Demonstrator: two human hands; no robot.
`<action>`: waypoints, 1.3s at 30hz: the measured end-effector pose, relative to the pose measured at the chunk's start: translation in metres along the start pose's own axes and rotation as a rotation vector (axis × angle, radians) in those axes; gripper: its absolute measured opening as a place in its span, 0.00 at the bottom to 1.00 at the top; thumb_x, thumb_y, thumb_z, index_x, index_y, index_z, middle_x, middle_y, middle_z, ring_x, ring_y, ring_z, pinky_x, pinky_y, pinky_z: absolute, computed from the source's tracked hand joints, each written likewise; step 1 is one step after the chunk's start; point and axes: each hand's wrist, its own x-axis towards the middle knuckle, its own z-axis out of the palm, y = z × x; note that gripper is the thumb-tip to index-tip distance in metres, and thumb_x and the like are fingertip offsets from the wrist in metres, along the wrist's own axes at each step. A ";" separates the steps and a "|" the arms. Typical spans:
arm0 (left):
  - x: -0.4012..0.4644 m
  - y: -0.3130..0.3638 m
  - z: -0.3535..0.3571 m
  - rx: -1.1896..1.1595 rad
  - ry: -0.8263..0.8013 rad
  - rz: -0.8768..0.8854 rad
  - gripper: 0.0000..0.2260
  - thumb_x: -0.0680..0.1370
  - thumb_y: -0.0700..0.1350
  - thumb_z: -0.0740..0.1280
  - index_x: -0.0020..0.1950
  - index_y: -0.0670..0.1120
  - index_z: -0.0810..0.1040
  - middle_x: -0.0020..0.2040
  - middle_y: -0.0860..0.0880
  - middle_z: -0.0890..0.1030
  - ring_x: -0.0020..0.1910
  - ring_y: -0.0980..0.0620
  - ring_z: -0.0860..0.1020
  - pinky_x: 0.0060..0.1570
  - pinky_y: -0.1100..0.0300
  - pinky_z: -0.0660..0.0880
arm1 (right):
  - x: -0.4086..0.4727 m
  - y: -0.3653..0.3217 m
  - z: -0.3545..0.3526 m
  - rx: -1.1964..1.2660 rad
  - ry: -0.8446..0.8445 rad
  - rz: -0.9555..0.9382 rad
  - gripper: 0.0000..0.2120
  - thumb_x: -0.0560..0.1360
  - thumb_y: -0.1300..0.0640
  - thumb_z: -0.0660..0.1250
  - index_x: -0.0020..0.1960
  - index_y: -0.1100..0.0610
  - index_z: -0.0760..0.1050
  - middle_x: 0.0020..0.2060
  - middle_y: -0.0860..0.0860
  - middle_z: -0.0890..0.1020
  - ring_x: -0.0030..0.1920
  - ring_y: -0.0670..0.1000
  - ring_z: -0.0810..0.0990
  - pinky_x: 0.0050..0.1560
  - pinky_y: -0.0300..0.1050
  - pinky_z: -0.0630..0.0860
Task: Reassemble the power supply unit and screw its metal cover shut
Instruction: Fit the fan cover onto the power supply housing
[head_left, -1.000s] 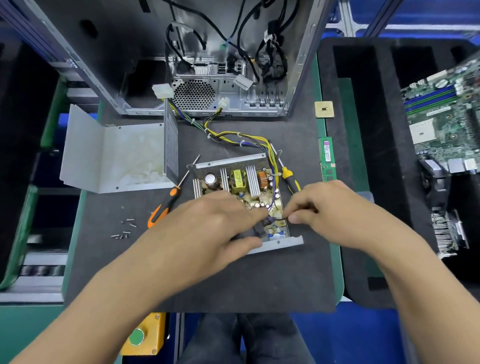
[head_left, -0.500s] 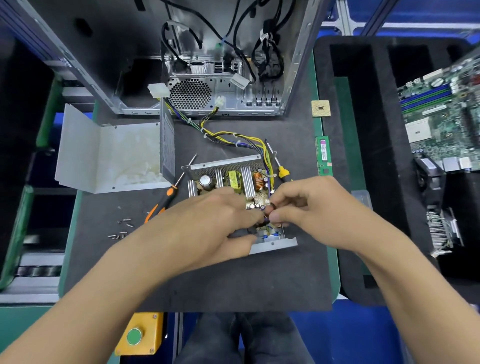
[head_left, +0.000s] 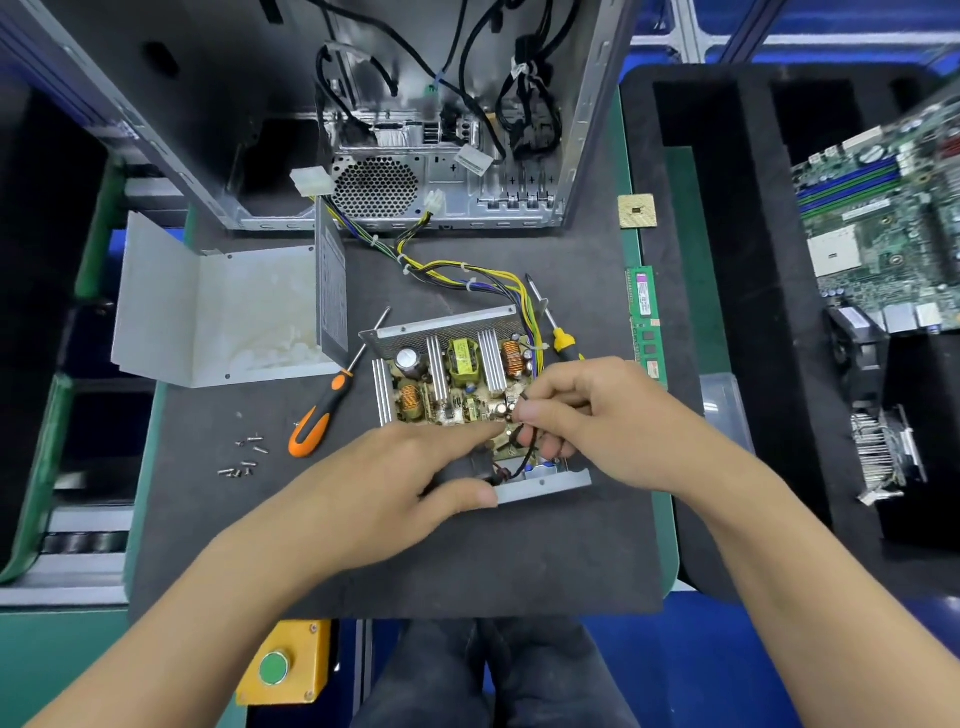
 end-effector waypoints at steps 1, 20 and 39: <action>0.000 0.000 0.001 0.014 -0.023 0.004 0.34 0.72 0.73 0.54 0.77 0.68 0.55 0.70 0.58 0.75 0.64 0.58 0.73 0.58 0.66 0.70 | 0.000 0.000 0.001 -0.007 0.002 0.000 0.08 0.79 0.55 0.68 0.41 0.53 0.81 0.36 0.48 0.85 0.36 0.45 0.84 0.39 0.43 0.80; -0.016 0.005 0.037 0.443 0.466 0.100 0.24 0.69 0.57 0.73 0.59 0.43 0.81 0.45 0.50 0.85 0.39 0.49 0.84 0.33 0.60 0.77 | -0.005 0.000 0.001 0.028 0.006 0.007 0.06 0.78 0.58 0.69 0.42 0.52 0.78 0.39 0.50 0.85 0.39 0.48 0.83 0.47 0.45 0.80; -0.044 -0.006 0.070 -0.246 0.920 -0.113 0.30 0.64 0.59 0.77 0.62 0.58 0.69 0.57 0.58 0.70 0.59 0.61 0.73 0.59 0.72 0.68 | -0.007 -0.009 0.026 -0.091 -0.100 -0.128 0.10 0.69 0.39 0.70 0.47 0.41 0.79 0.41 0.43 0.80 0.35 0.44 0.74 0.35 0.35 0.71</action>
